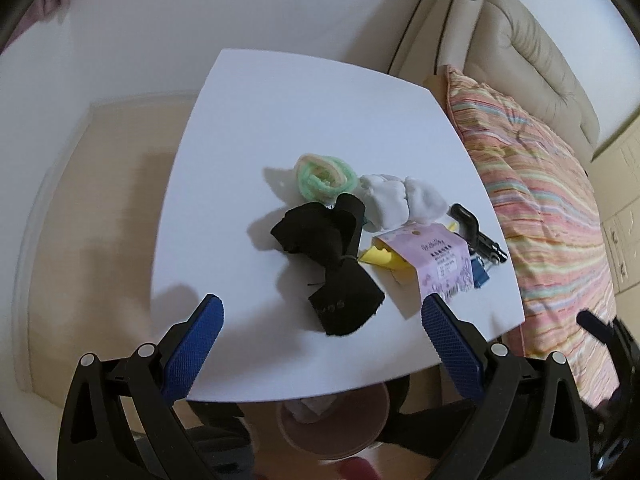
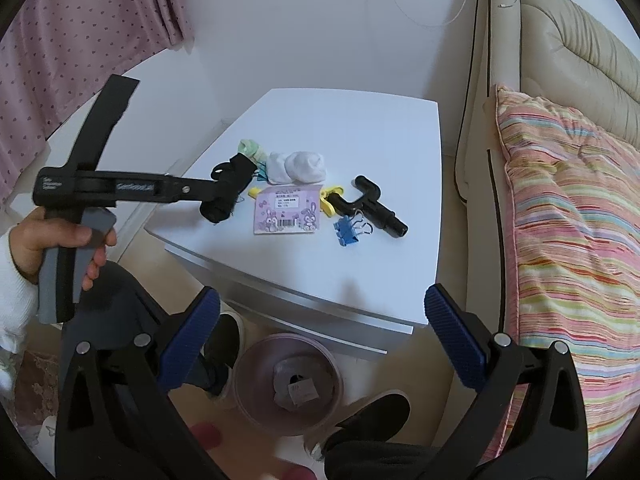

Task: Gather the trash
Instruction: 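Reach the left gripper to the black sock and close on it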

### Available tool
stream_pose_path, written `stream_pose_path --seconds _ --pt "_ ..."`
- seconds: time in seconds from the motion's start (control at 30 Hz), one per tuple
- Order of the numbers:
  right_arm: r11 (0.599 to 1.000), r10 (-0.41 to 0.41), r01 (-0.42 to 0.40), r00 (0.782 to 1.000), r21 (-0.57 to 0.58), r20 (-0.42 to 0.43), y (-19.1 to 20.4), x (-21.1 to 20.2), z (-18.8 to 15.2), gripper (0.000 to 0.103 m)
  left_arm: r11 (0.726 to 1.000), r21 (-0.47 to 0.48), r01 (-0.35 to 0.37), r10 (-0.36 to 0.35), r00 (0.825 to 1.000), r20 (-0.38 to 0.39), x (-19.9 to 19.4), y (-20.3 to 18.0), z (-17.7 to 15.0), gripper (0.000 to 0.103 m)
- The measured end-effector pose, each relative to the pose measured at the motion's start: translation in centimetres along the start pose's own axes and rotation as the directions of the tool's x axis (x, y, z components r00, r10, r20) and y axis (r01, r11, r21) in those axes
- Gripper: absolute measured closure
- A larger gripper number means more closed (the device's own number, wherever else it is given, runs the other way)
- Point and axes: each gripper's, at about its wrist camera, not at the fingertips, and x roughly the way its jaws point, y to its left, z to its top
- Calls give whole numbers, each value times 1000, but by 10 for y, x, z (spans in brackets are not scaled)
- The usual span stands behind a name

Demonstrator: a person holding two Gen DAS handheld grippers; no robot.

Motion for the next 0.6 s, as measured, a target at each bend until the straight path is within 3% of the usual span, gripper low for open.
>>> stream_pose_path --seconds 0.13,0.23,0.4,0.53,0.6 --pt "1000 0 0 1000 -1 -5 -1 1 -2 3 999 -32 0 0 1000 -10 10 -1 2 9" --pt "1000 0 0 1000 2 -5 -2 1 -3 3 999 -40 -6 5 1000 -26 16 -1 2 22" --pt "1000 4 -4 1000 6 -6 -3 2 -5 3 999 -48 -11 9 1000 -29 19 -1 2 30" --pt "1000 6 -6 1000 4 -9 -3 4 -6 3 999 -39 -33 32 999 -27 18 0 3 65" --pt "1000 6 -6 1000 3 -8 -2 4 -6 3 999 -28 -30 29 999 -29 18 0 1 68"
